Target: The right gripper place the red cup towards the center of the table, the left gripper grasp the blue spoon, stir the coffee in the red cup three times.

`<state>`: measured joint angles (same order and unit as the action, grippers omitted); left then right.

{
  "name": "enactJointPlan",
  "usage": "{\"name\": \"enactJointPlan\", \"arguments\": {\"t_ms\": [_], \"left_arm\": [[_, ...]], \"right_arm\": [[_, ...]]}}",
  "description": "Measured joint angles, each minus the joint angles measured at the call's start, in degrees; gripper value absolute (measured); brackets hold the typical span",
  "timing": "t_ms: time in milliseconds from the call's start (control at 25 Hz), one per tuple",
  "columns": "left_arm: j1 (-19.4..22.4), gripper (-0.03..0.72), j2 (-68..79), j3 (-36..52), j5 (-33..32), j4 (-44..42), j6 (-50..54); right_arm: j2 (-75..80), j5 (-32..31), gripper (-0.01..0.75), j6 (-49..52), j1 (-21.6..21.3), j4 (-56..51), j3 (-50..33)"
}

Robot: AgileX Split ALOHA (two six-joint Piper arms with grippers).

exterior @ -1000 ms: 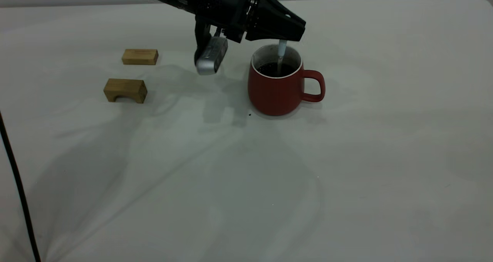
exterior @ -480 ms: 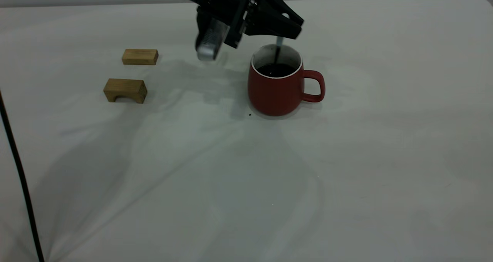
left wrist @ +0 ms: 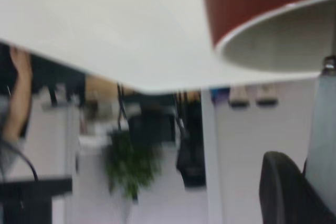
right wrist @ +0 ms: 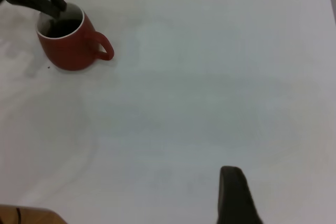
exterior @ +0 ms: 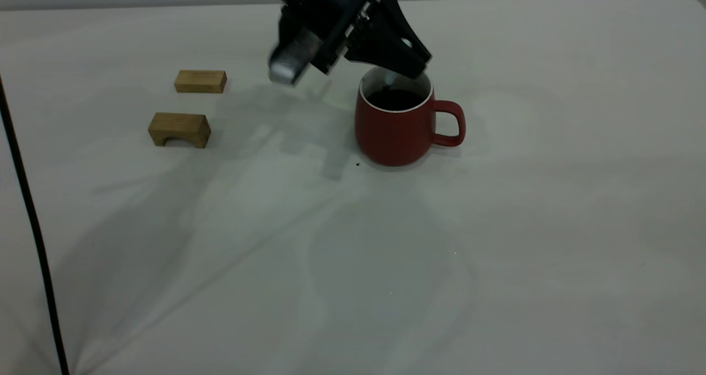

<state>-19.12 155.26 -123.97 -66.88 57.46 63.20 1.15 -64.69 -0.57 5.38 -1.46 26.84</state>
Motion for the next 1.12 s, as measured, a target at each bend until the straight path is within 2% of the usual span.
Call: {"name": "enactJointPlan", "arguments": {"t_ms": [320,400,600,720,880,960,1120], "left_arm": [[0.2,0.121,-0.2,-3.7,0.0,-4.9,1.4],[0.2,0.167,-0.2,-3.8,0.0,-5.5,1.4],[0.2,0.347,-0.2,-3.8,0.0,-7.2,1.4],[0.2,0.393,-0.2,-3.8,0.0,-7.2,0.8],[0.2,0.406,-0.4,-3.9,0.0,-8.6,-0.5],[0.2,0.408,-1.4,-4.7,0.0,-12.7,-0.9],[-0.2,0.408,-7.0,-8.4,0.0,-29.1,-1.1]], "right_arm": [[0.0,0.0,0.493,0.0,0.0,0.0,0.0],[0.0,0.0,0.493,0.0,0.0,0.0,0.0],[0.0,0.0,0.493,0.0,0.0,0.0,0.0],[0.0,0.0,0.493,0.0,0.0,0.0,0.0],[0.0,0.0,0.493,0.0,0.0,0.0,0.0],[0.0,0.0,0.493,0.0,0.0,0.0,0.0],[0.0,0.0,0.493,0.0,0.0,0.0,0.0]]}}
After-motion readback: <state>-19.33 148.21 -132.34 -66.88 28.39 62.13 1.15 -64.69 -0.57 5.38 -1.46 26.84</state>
